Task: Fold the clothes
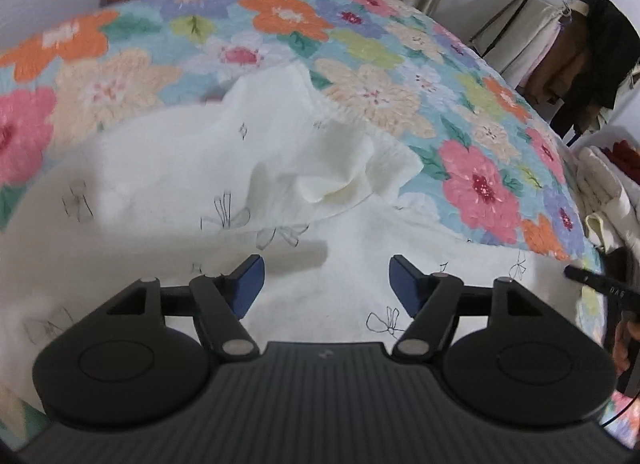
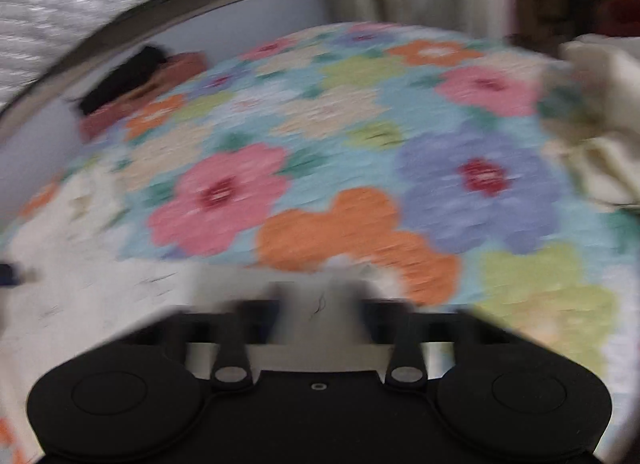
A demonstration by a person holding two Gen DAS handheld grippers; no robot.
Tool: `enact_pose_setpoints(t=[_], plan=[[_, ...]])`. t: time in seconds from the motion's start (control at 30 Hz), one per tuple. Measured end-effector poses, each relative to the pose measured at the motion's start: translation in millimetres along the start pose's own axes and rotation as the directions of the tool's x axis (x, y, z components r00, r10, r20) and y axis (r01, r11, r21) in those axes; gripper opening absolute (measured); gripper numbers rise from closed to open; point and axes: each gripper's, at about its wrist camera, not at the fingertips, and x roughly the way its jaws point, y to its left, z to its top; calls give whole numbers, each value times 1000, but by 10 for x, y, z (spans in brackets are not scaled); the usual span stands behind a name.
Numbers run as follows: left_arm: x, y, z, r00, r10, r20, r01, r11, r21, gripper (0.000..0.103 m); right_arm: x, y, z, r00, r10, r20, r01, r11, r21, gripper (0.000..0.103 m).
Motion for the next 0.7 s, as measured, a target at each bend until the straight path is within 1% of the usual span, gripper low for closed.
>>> enact_pose_setpoints(t=[0.03,0.1,0.13,0.2,0.27,0.4,0.47,0.53,0.57,0.6,0.7], plan=[[14,39,-22,1000,-7,-7,7,1000,-14,68,-53,75,-39,1000,24,7,-24,999,-34,3],[25,102,-54,1000,-6,-10,5,1000,-28,68,-298,349,-229,997,55,55,-45,985,-167,3],[24,130,-68,1000,-1,-9,0,999,-32,68,-386,454,-337,996,65,57,-52,978,-203,3],[26,167,-82,1000,2,-8,-3,999,-39,68,-527,642,-564,997,64,51,-49,966,-253,2],[28,184,-88,1000,-5,-10,5,999,-50,68,-615,724,-697,997,49,61,-30,961,-275,2],[54,168,-105,1000,-14,-20,13,998,-56,68,-731,665,-765,996,33,87,-14,977,-215,2],[63,161,-119,1000,-12,-28,11,998,-57,69,-759,596,-730,993,-8,114,31,978,-204,2],[61,157,-132,999,-12,-31,10,998,-58,68,-840,486,-650,982,-68,179,95,984,-150,2],[55,157,-133,999,-10,-31,9,998,-58,69,-914,403,-589,971,-94,222,118,988,-100,2],[46,162,-131,1000,-10,-29,9,998,-59,69,-986,334,-530,959,-116,260,135,989,-58,2],[4,196,-111,1000,1,-15,-2,998,-66,68,-1176,231,-378,932,-147,330,157,988,-2,2]])
